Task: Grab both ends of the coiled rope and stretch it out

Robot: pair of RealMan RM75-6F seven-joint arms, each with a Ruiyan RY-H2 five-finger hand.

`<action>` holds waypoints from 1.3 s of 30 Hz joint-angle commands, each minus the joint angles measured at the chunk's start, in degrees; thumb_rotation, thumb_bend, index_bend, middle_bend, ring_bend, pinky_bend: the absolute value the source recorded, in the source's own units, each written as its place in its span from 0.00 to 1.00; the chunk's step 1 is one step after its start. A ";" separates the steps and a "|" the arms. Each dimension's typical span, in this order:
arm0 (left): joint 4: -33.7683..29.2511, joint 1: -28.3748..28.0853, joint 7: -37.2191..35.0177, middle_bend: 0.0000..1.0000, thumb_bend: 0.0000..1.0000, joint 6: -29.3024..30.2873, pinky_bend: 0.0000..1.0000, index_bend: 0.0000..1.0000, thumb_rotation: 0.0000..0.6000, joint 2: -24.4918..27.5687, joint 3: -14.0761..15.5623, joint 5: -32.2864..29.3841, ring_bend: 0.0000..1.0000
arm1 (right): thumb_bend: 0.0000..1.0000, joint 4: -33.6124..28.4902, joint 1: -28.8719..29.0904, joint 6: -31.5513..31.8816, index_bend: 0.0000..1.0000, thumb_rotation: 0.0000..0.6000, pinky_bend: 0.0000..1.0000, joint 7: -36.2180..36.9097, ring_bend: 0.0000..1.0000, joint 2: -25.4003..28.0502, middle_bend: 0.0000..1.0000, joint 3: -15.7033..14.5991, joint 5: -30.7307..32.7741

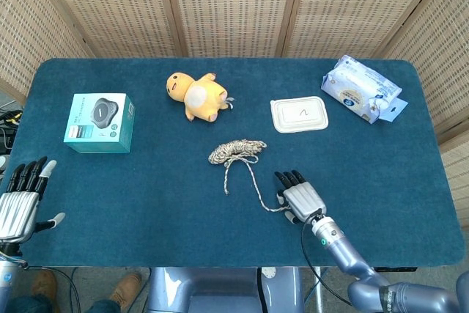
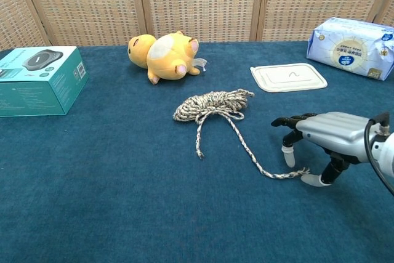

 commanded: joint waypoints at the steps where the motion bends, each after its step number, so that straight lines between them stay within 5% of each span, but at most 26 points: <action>1: 0.05 0.00 -0.04 0.00 0.00 -0.02 0.00 0.00 1.00 0.00 -0.01 -0.05 0.00 | 0.34 0.46 0.25 0.13 0.47 1.00 0.00 -0.75 0.00 -0.70 0.00 -0.09 0.59; 20: 0.38 -0.14 -0.15 0.00 0.00 -0.32 0.00 0.00 1.00 -0.15 0.05 -0.20 0.00 | 0.42 1.64 0.69 1.53 0.63 1.00 0.00 -0.37 0.00 -2.28 0.00 -0.47 -0.20; 39: 0.74 -1.29 0.61 0.00 0.00 -2.36 0.00 0.00 1.00 -0.74 0.08 -0.64 0.00 | 0.42 3.67 0.63 5.64 0.65 1.00 0.00 -0.33 0.00 0.42 0.00 -0.77 -6.76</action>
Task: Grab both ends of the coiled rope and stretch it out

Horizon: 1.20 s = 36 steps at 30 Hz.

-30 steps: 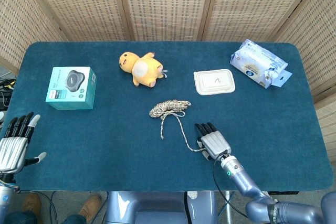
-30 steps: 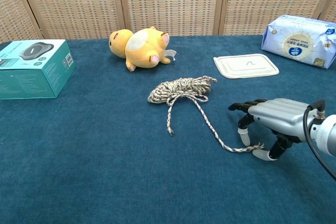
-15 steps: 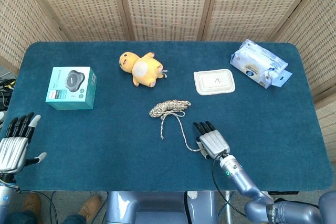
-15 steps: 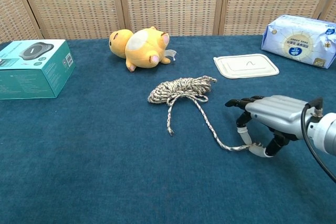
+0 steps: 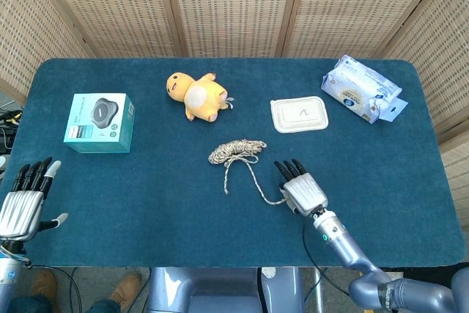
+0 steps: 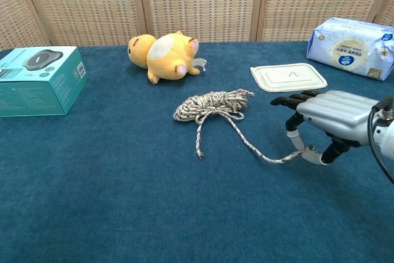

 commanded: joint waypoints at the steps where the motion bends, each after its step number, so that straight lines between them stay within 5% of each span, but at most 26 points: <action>1: 0.08 -0.42 0.25 0.00 0.00 -0.55 0.00 0.00 1.00 -0.08 -0.09 -0.06 0.00 | 0.42 -0.01 -0.11 0.21 0.65 1.00 0.00 0.08 0.00 0.47 0.00 -0.09 -0.40; 11: -1.97 -6.81 7.32 0.00 0.00 -7.19 0.00 0.00 1.00 -0.34 -2.67 -0.65 0.00 | 0.42 -0.84 -0.39 0.97 0.65 1.00 0.00 1.01 0.00 3.23 0.00 -0.14 -2.27; 19: 1.34 -16.82 7.86 0.00 0.00 -15.30 0.00 0.25 1.00 -6.51 -6.61 0.14 0.00 | 0.42 -0.70 0.10 -0.73 0.65 1.00 0.00 2.05 0.00 4.00 0.00 -0.10 -2.32; 36: 13.52 -32.18 3.93 0.00 0.09 -20.92 0.00 0.36 1.00 -19.48 -5.58 12.81 0.00 | 0.42 0.76 1.62 -2.66 0.65 1.00 0.00 3.57 0.00 4.12 0.00 1.09 -2.31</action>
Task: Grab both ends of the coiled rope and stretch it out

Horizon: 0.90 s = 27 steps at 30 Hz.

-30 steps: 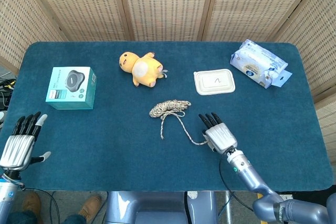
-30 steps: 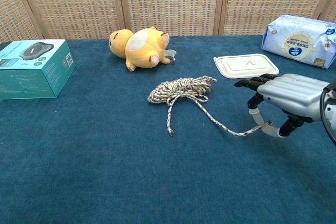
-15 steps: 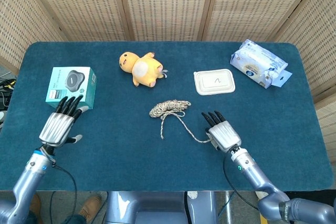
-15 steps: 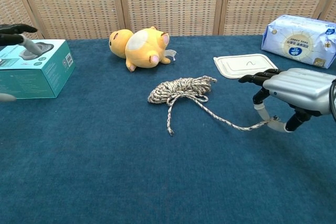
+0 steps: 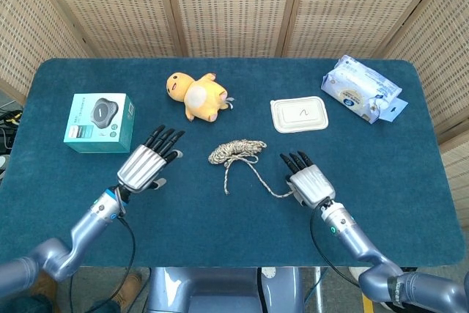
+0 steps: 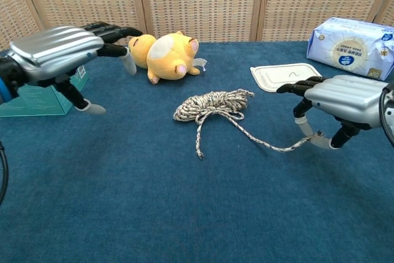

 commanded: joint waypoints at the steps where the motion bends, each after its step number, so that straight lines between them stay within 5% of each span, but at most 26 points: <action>1: 1.64 -4.20 0.12 0.00 0.10 -3.34 0.00 0.36 1.00 -3.21 0.65 2.11 0.00 | 0.42 0.44 0.35 -0.66 0.66 1.00 0.00 1.16 0.00 0.16 0.00 0.10 -0.26; 27: 20.25 -18.09 1.07 0.00 0.23 -12.30 0.00 0.47 1.00 -18.87 2.76 2.66 0.00 | 0.42 7.08 2.03 -3.58 0.66 1.00 0.00 8.37 0.00 -2.03 0.00 0.01 -2.12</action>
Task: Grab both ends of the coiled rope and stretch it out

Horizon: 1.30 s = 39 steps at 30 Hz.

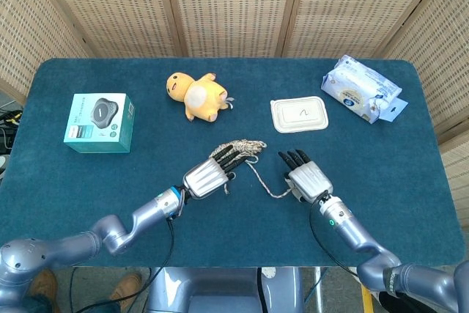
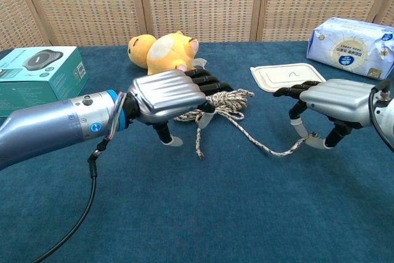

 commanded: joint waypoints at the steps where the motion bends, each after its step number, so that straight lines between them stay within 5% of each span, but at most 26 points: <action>1: 1.99 -1.68 -0.53 0.00 0.24 -0.92 0.00 0.47 1.00 -1.97 0.40 0.01 0.00 | 0.42 0.42 0.01 -0.09 0.66 1.00 0.00 0.66 0.00 0.08 0.00 0.00 -0.10; 39: 4.08 -4.22 4.01 0.00 0.31 -4.48 0.00 0.51 1.00 -4.77 3.10 -5.17 0.00 | 0.42 3.30 -0.16 -0.08 0.67 1.00 0.00 3.90 0.00 -0.22 0.00 0.16 -0.57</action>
